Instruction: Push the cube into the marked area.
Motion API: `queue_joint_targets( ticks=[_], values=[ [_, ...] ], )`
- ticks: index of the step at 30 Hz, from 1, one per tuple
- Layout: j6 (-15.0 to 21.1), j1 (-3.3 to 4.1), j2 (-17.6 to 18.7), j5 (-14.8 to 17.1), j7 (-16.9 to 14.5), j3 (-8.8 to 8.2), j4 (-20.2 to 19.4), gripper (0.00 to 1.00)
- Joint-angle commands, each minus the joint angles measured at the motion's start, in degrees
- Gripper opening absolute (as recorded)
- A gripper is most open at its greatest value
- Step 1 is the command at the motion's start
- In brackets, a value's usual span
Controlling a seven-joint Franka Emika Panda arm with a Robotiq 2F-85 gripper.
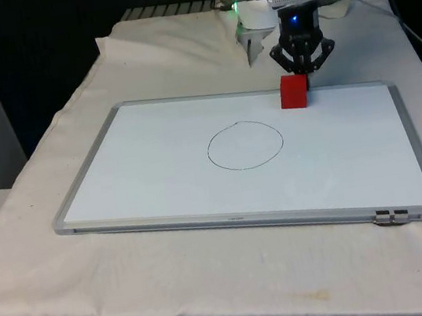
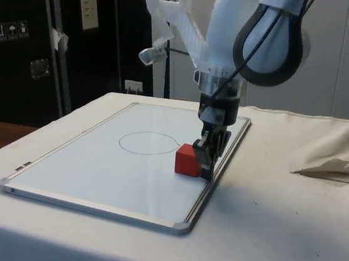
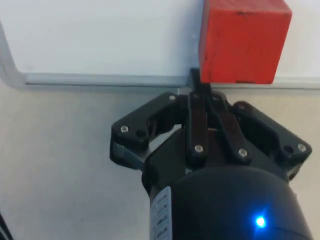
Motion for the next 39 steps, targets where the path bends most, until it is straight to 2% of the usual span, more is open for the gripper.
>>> queue_joint_targets(
  ticks=[1, 5, 6, 7, 8, 11, 12, 15, 20, 22, 23, 25, 31, 32, 33, 36, 39],
  values=[
    [1.09, -0.29, 0.4, 0.29, -0.4, 0.17, 0.23, 0.0],
    [1.09, -0.29, 0.4, 0.29, -0.4, 0.17, 0.23, 0.0],
    [0.8, -0.57, -0.06, -0.06, -0.74, -0.17, 0.29, 0.0],
    [0.34, 0.0, 0.0, 0.0, -0.06, 0.0, -0.06, 0.0],
    [0.57, -0.69, -0.29, -0.17, -0.92, -0.34, 0.34, 0.0],
    [0.11, -0.8, -0.74, -0.52, -1.09, -0.74, 0.52, 0.0],
    [0.29, 0.0, 0.0, 0.0, -0.06, 0.0, -0.06, 0.0],
    [0.23, 0.0, -0.17, 0.0, -0.11, -0.06, 0.0, 0.0],
    [-1.03, -0.11, -1.78, -0.69, -0.69, -1.55, 0.63, 0.0],
    [-2.12, 0.06, -2.29, -0.92, -0.86, -2.41, 1.15, 0.0],
    [-1.89, 0.0, -2.64, -0.06, -1.26, -1.89, 1.09, 0.0],
    [-2.86, 0.11, -2.41, -1.03, -0.86, -2.75, 1.55, 0.0],
    [-3.27, 0.17, -2.06, -1.09, -0.97, -2.92, 2.35, 0.0],
    [-3.67, 0.0, -2.41, -0.23, -1.43, -2.41, 2.41, 0.0],
    [-3.21, 0.17, -1.95, -0.97, -1.03, -2.86, 2.41, 0.0],
    [-3.15, 0.11, -1.6, -0.69, -1.2, -2.75, 2.46, 0.0],
    [-3.21, 0.11, -0.97, -1.26, -1.2, -3.32, 2.92, 0.0]
  ],
)
